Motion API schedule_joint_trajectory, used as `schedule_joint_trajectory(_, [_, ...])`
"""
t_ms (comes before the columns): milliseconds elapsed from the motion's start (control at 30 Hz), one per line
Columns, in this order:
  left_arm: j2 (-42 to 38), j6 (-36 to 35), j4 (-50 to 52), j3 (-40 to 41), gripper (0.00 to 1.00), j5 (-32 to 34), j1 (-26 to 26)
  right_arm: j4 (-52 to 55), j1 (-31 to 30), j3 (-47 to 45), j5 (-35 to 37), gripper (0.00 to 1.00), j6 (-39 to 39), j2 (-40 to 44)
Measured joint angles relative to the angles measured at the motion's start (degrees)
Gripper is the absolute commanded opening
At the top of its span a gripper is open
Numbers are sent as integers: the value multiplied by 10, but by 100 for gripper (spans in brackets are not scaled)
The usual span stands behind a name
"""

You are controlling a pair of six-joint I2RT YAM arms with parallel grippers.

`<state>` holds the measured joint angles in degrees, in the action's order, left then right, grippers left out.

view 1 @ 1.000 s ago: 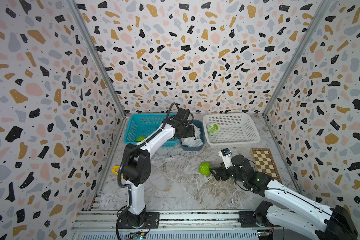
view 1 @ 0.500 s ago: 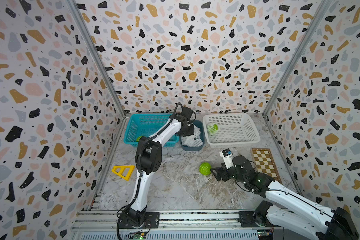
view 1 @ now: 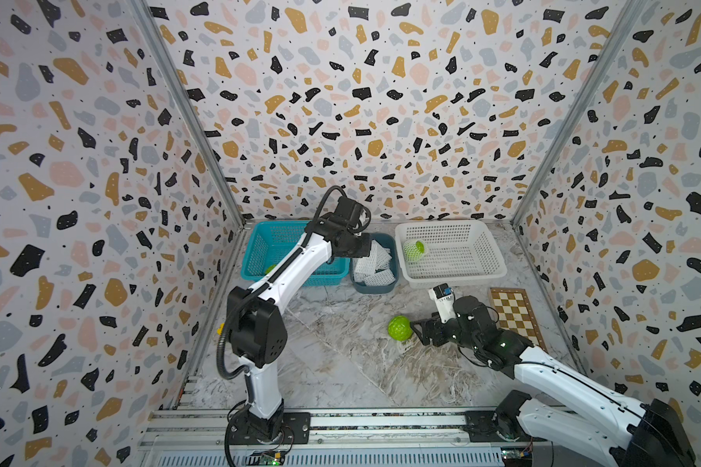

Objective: Sleeve custard apples in foam nets
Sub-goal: Pick up the foam net from the storage box, then open the foam net.

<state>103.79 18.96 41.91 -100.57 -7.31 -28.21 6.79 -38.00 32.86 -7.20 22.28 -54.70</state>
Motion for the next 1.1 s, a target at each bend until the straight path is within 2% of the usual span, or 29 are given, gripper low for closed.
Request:
schedule_joint_trajectory(200, [-112,-34,-55,127,0,-59,-26,-6,73,35,-80,84,10,-7])
schedule_joint_trajectory(433, [-200,-78,-86,244,0,-171,-82,-15,138,53,-195,78,29,-10])
schedule_joint_trajectory(567, [-243,-109,-93,301,0,-226,-110,-33,144,56,-256,67,46,-10])
schedule_joint_trajectory(733, [-295,-144,-100,349,0,-279,-117,-60,145,56,-338,61,62,-10])
schedule_joint_trajectory(1100, [-321,-186,-107,359,1,-327,-122,-115,94,52,-451,47,77,-15])
